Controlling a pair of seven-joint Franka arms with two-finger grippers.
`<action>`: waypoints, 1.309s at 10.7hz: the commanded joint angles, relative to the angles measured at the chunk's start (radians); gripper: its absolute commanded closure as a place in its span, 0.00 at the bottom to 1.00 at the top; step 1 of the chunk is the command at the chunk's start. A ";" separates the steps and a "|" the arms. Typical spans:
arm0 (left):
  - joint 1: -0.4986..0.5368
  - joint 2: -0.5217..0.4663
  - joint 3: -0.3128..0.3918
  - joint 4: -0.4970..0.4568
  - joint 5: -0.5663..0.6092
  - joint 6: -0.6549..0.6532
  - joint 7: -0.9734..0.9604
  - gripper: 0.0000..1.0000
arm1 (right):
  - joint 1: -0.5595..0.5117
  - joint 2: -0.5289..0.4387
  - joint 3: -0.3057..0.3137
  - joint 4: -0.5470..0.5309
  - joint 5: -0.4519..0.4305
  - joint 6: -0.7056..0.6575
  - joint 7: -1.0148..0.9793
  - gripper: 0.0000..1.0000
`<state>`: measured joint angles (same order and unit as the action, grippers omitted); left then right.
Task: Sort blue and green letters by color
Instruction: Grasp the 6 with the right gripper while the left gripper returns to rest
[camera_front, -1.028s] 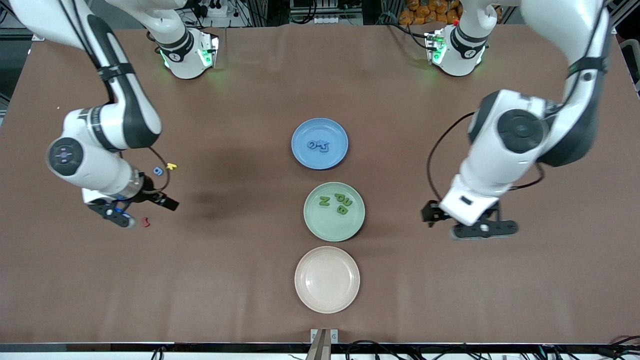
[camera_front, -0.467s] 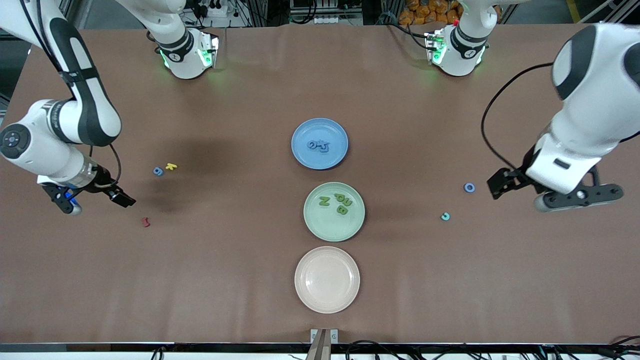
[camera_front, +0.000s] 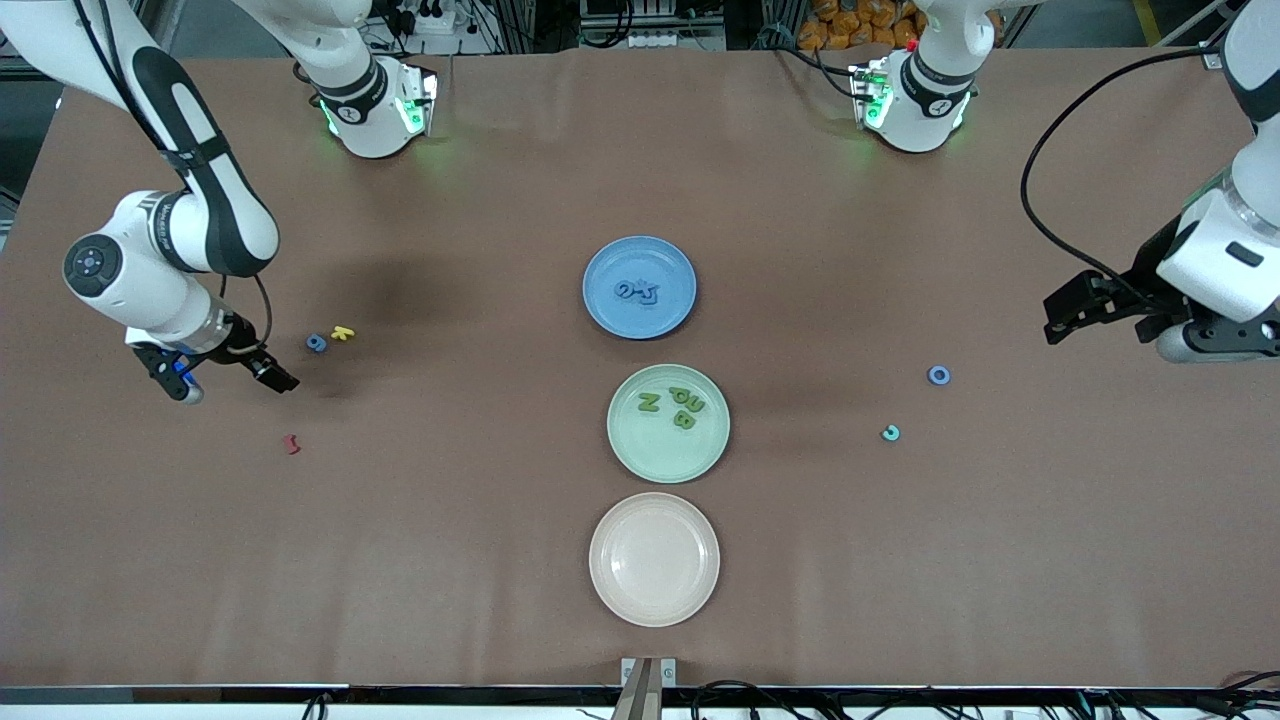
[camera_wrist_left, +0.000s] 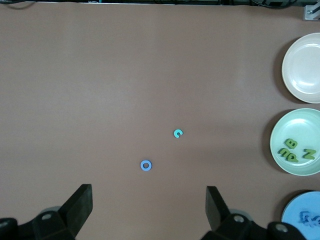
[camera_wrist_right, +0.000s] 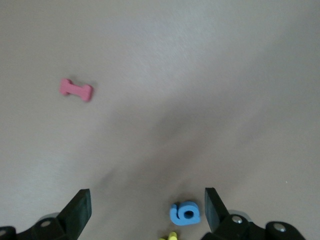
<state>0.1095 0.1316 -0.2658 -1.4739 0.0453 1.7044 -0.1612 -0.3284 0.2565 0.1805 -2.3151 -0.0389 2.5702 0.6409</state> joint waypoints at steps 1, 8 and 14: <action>-0.058 -0.085 0.058 -0.055 -0.022 -0.022 0.026 0.00 | -0.021 -0.040 0.014 -0.093 -0.004 0.021 0.045 0.00; -0.080 -0.168 0.115 -0.112 -0.068 -0.055 0.078 0.00 | -0.021 0.018 0.014 -0.135 -0.004 0.050 0.049 0.00; -0.079 -0.139 0.102 -0.098 -0.070 -0.045 0.057 0.00 | -0.020 0.047 0.014 -0.153 -0.004 0.102 0.048 0.23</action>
<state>0.0355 -0.0105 -0.1621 -1.5651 0.0024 1.6522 -0.1082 -0.3315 0.3132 0.1811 -2.4488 -0.0389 2.6579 0.6756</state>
